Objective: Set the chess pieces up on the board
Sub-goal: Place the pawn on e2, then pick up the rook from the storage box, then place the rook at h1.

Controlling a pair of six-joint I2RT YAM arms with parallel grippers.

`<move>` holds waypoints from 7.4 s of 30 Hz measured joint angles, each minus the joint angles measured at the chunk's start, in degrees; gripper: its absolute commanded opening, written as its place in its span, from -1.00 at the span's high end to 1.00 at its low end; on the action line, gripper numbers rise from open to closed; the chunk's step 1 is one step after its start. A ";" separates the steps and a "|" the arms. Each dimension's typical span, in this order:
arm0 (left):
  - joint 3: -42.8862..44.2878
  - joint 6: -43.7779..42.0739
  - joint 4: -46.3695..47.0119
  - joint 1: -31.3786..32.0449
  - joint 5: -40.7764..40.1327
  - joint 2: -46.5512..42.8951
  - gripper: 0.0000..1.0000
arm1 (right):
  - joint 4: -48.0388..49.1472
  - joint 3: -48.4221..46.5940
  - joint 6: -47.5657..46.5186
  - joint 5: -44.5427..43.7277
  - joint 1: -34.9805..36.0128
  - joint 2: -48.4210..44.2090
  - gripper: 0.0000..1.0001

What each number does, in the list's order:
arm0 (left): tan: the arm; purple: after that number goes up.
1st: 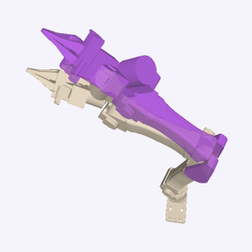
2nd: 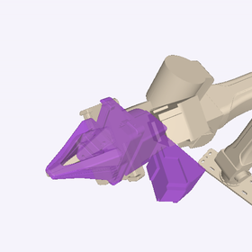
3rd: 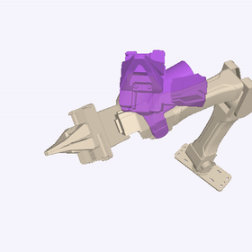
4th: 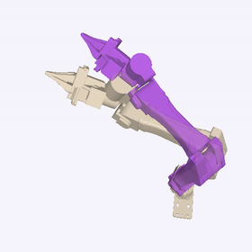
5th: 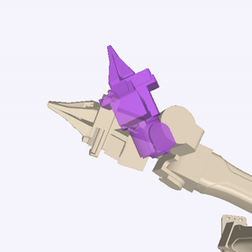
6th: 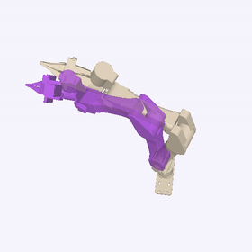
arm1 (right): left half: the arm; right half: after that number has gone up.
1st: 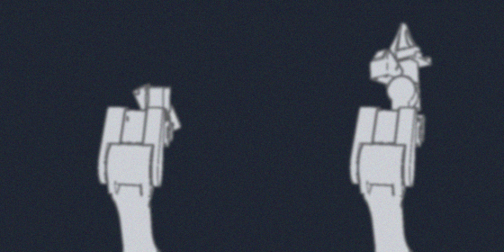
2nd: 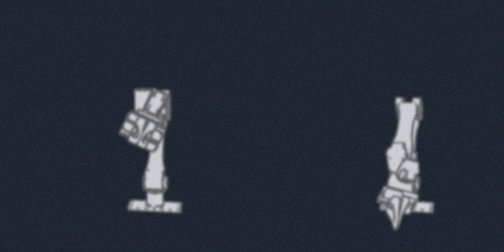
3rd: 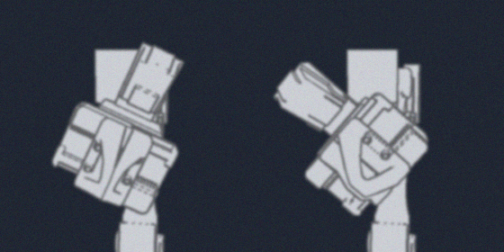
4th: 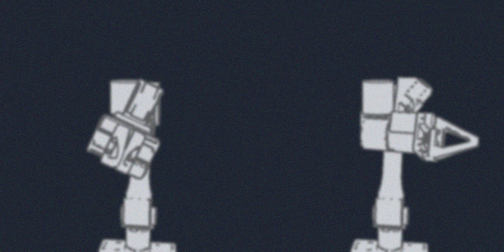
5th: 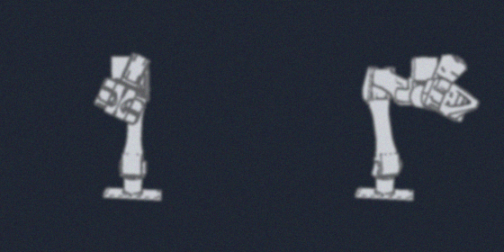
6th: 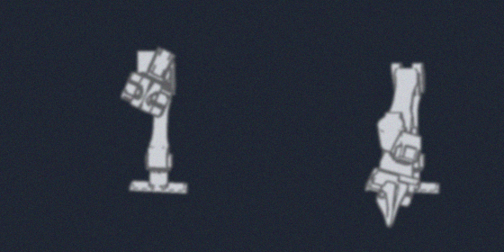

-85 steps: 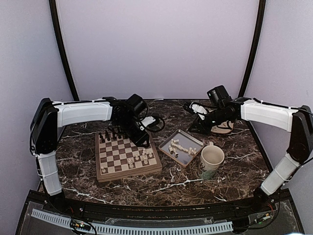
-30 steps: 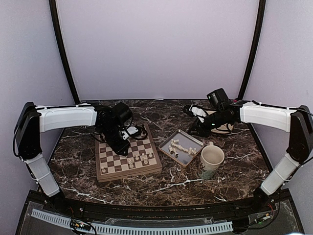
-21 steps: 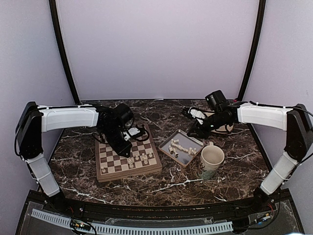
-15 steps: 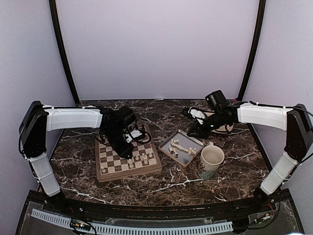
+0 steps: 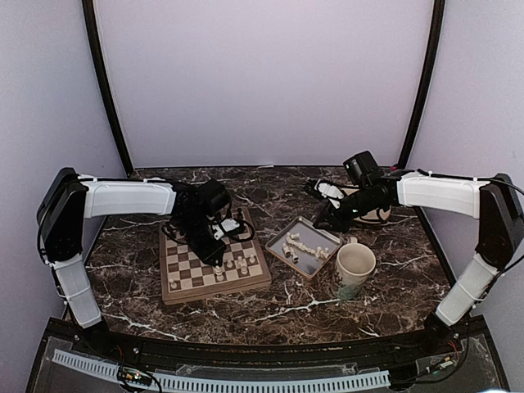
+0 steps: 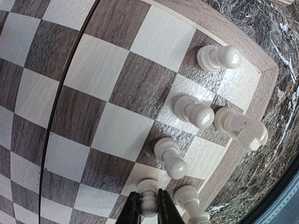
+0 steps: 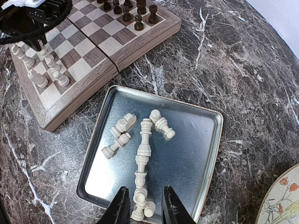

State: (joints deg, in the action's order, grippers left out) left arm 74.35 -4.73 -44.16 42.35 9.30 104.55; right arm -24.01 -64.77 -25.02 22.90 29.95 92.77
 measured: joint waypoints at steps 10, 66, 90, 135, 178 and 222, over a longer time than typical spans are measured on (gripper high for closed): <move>0.90 0.00 0.63 0.00 0.00 1.07 0.75 | 0.00 -0.02 -0.02 0.00 -0.02 0.02 0.51; 2.40 -0.15 -2.40 0.31 -1.90 -4.15 0.46 | -6.97 -7.15 -0.72 0.15 0.00 1.92 0.49; 6.32 -0.57 22.32 0.31 0.15 -2.99 0.38 | -31.23 -23.98 -7.32 -14.51 7.61 20.92 0.40; 5.38 0.46 24.28 0.31 1.14 -2.99 0.40 | -37.42 -30.86 -5.75 -18.01 7.72 22.86 0.96; -6.49 7.41 31.28 -19.98 -10.23 -22.23 0.21 | -35.28 -60.30 -6.12 -17.20 23.67 41.05 0.91; -6.49 7.45 31.69 -20.02 -6.71 -22.03 0.21 | -40.68 -51.63 -11.19 -16.85 28.46 37.53 0.84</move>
State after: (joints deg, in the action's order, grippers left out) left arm 67.85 2.72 -12.47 22.33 2.59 82.52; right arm -64.69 -116.40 -36.21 6.04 58.41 130.30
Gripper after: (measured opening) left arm 0.397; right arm 0.086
